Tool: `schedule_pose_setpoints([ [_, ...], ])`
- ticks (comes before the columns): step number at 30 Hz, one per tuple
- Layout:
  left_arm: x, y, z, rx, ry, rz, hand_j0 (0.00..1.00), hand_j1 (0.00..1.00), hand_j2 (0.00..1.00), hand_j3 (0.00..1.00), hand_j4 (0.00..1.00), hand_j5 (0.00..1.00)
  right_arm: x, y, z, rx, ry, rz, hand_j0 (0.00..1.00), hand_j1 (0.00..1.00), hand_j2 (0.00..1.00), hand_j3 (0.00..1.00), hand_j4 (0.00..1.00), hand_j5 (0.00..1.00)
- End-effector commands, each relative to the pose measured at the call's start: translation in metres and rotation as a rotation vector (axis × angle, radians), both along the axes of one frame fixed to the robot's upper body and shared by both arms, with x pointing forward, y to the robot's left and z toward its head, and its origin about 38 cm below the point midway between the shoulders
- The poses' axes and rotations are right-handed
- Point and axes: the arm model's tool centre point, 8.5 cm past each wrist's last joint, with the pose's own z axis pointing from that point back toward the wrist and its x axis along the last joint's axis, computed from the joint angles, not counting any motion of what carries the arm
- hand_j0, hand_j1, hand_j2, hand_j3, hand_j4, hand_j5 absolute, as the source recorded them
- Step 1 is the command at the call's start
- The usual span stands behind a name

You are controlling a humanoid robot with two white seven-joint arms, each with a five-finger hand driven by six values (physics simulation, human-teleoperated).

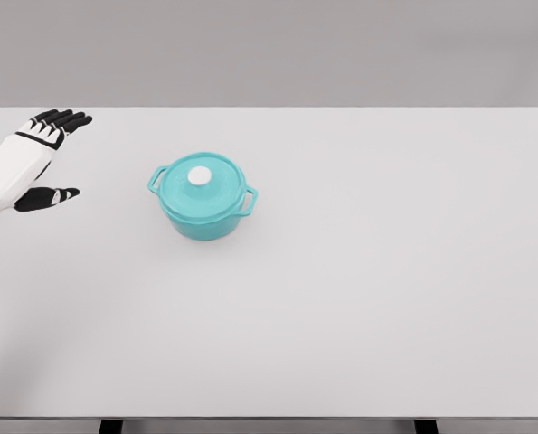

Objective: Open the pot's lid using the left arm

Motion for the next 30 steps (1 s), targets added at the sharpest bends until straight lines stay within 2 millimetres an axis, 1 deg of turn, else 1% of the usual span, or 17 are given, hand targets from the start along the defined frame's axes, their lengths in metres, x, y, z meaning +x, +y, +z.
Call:
schedule_pose_setpoints([
  [1, 0.0, 0.001, 0.001, -0.006, -0.003, 0.0, 1.0, 1.0, 1.0, 1.0, 1.0, 1.0, 0.0, 0.0, 0.0, 0.0, 0.0, 0.0, 1.0, 1.0, 1.0, 1.0, 1.0, 1.0],
  [7, -0.001, 0.0, 0.0, -0.013, -0.001, -0.002, 1.0, 1.0, 1.0, 1.0, 1.0, 1.0, 0.0, 0.0, 0.0, 0.0, 0.0, 0.0, 1.0, 1.0, 1.0, 1.0, 1.0, 1.0],
  [12, 0.003, -0.003, 0.003, -0.02, -0.009, -0.005, 1.0, 1.0, 1.0, 1.0, 1.0, 1.0, 0.0, 0.0, 0.0, 0.0, 0.0, 0.0, 1.0, 1.0, 1.0, 1.0, 1.0, 1.0],
  [16, 0.014, -0.019, 0.003, 0.018, 0.107, -0.068, 1.0, 1.0, 1.0, 1.0, 1.0, 1.0, 0.0, 0.0, 0.0, 0.0, 0.0, 0.0, 1.0, 1.0, 1.0, 1.0, 1.0, 1.0],
  [19, 0.017, -0.042, 0.0, 0.089, 0.351, -0.223, 1.0, 1.0, 1.0, 1.0, 1.0, 1.0, 0.0, 0.0, 0.0, 0.0, 0.0, 0.0, 1.0, 1.0, 1.0, 1.0, 1.0, 1.0],
  [20, 0.02, -0.048, 0.001, 0.085, 0.357, -0.238, 1.0, 1.0, 1.0, 1.0, 1.0, 1.0, 0.0, 0.0, 0.0, 0.0, 0.0, 0.0, 1.0, 1.0, 1.0, 1.0, 1.0, 1.0],
  [21, 0.024, -0.052, 0.009, 0.064, 0.331, -0.242, 1.0, 1.0, 1.0, 1.0, 1.0, 1.0, 0.0, 0.0, 0.0, 0.0, 0.0, 0.0, 1.0, 1.0, 1.0, 1.0, 1.0, 1.0],
  [23, 0.035, -0.052, 0.021, 0.029, 0.3, -0.238, 1.0, 1.0, 1.0, 1.0, 1.0, 1.0, 0.0, 0.0, 0.0, 0.0, 0.0, 0.0, 1.0, 1.0, 1.0, 1.0, 1.0, 1.0],
  [24, 0.042, -0.054, 0.026, -0.025, 0.286, -0.245, 1.0, 1.0, 1.0, 1.0, 1.0, 1.0, 0.0, 0.0, 0.0, 0.0, 0.0, 0.0, 1.0, 1.0, 1.0, 1.0, 1.0, 1.0],
  [25, 0.047, -0.05, 0.033, -0.092, 0.275, -0.254, 1.0, 1.0, 1.0, 1.0, 1.0, 1.0, 0.0, 0.0, 0.0, 0.0, 0.0, 0.0, 1.0, 1.0, 1.0, 1.0, 1.0, 1.0],
  [26, 0.05, -0.047, 0.032, -0.153, 0.285, -0.263, 1.0, 1.0, 1.0, 1.0, 1.0, 1.0, 0.0, 0.0, 0.0, 0.0, 0.0, 0.0, 1.0, 1.0, 1.0, 1.0, 1.0, 1.0],
  [27, 0.055, -0.049, 0.034, -0.177, 0.283, -0.275, 1.0, 1.0, 1.0, 1.0, 1.0, 1.0, 0.0, 0.0, 0.0, 0.0, 0.0, 0.0, 1.0, 1.0, 1.0, 1.0, 1.0, 1.0],
  [30, 0.062, -0.082, 0.03, -0.181, 0.321, -0.372, 1.0, 1.0, 1.0, 1.0, 1.0, 1.0, 0.0, 0.0, 0.0, 0.0, 0.0, 0.0, 1.0, 1.0, 1.0, 1.0, 1.0, 1.0],
])
